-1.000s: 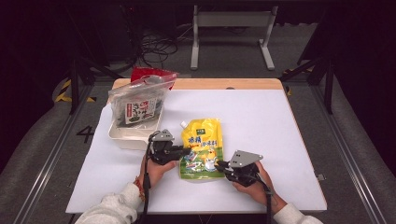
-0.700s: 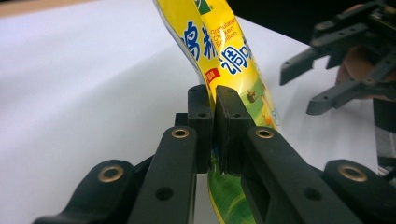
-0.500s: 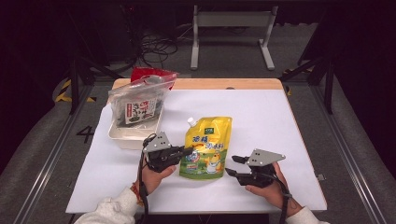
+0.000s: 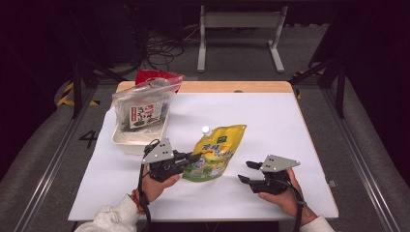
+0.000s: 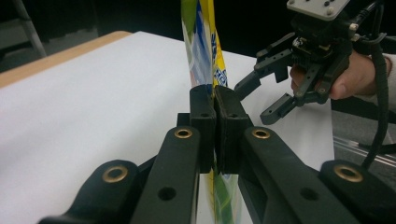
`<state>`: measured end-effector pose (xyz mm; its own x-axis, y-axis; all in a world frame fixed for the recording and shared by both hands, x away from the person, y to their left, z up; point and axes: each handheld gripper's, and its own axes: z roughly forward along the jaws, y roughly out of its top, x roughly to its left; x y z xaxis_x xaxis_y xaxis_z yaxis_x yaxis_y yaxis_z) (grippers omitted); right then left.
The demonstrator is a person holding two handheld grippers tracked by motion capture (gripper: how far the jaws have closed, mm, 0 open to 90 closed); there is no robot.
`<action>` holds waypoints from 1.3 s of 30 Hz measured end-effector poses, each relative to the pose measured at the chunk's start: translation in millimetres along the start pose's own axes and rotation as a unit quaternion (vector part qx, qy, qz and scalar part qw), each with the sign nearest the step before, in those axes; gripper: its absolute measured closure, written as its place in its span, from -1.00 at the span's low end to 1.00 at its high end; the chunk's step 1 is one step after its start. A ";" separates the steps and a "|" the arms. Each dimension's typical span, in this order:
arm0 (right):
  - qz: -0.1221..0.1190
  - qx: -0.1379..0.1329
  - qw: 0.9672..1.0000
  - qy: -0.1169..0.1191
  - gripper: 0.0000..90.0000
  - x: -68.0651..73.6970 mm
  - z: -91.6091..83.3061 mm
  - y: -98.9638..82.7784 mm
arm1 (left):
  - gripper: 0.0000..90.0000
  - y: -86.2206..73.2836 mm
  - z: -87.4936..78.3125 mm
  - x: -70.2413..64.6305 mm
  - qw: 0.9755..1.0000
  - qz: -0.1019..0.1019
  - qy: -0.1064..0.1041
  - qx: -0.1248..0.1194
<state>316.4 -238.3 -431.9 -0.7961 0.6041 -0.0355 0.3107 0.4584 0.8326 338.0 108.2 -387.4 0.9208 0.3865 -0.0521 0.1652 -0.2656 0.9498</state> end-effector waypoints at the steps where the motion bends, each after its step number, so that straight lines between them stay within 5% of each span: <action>1: -0.001 0.000 1.000 -0.001 -0.05 -0.1 0.3 0.6 | 0.95 1.1 -1.0 -0.2 1.000 0.006 0.000 -0.001; 11: 0.004 0.001 1.000 0.003 -0.09 -1.7 3.3 -0.3 | 0.95 11.6 -23.1 7.1 0.999 0.020 0.008 -0.028; 20: -0.001 0.009 1.000 0.002 -0.10 1.2 2.7 -4.8 | 0.95 27.0 -70.4 28.7 0.996 0.044 0.042 -0.061; 31: 0.004 0.011 1.000 0.001 -0.12 2.0 5.9 -4.8 | 0.95 25.5 -122.8 59.2 0.990 0.028 0.095 -0.098; 39: 0.005 0.011 1.000 -0.001 -0.14 1.7 4.9 -4.3 | 0.95 10.9 -149.9 80.1 0.987 0.011 0.123 -0.098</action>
<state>316.3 -236.0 -438.3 -0.7913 0.6107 -0.0288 0.3297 0.4660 0.8211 360.6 268.6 -335.0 0.8052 0.5926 0.0222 0.0524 -0.1085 0.9927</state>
